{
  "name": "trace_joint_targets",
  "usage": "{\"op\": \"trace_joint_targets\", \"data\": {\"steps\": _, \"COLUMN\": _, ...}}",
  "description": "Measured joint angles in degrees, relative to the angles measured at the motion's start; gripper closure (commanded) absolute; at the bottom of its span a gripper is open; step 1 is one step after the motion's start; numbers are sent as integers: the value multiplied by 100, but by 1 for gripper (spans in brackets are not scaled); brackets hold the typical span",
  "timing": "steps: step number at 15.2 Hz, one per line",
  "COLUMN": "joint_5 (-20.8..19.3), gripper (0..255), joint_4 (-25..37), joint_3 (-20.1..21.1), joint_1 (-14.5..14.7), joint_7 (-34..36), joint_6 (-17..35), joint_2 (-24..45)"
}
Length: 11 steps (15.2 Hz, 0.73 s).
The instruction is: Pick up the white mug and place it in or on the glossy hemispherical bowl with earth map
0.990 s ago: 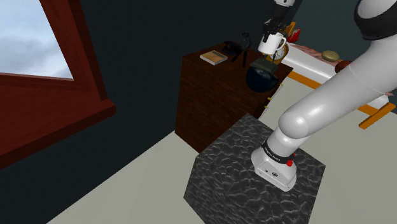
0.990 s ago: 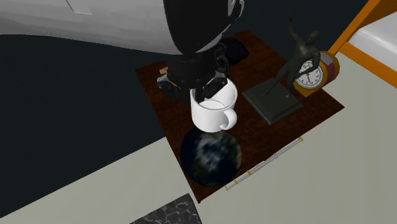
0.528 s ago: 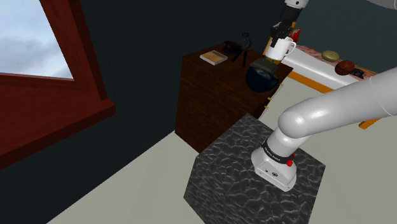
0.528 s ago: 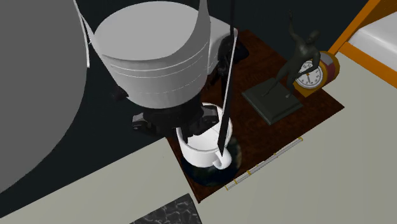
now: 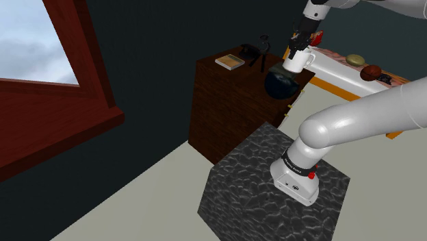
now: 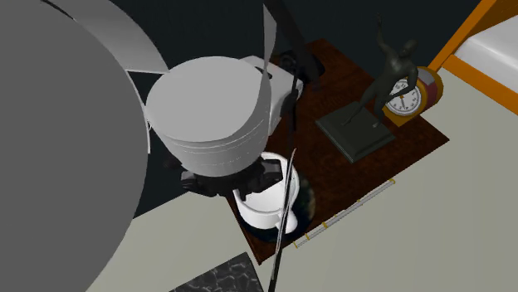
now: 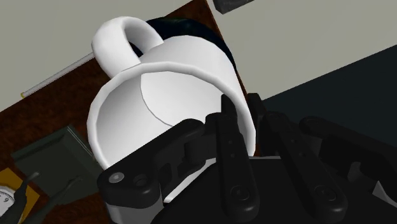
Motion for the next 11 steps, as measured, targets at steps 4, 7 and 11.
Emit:
{"op": "trace_joint_targets", "data": {"steps": 4, "joint_5": -40, "gripper": 255, "joint_4": -315, "joint_3": -40, "joint_1": -20, "joint_7": 17, "joint_6": 296, "joint_2": -20}}
{"op": "trace_joint_targets", "data": {"steps": 7, "joint_5": -63, "gripper": 255, "joint_4": -543, "joint_3": -67, "joint_1": -28, "joint_7": 39, "joint_6": 527, "joint_2": -14}}
{"op": "trace_joint_targets", "data": {"steps": 11, "joint_5": -98, "gripper": 255, "joint_4": -769, "joint_3": -125, "joint_1": -45, "joint_7": 30, "joint_6": 787, "joint_2": 16}}
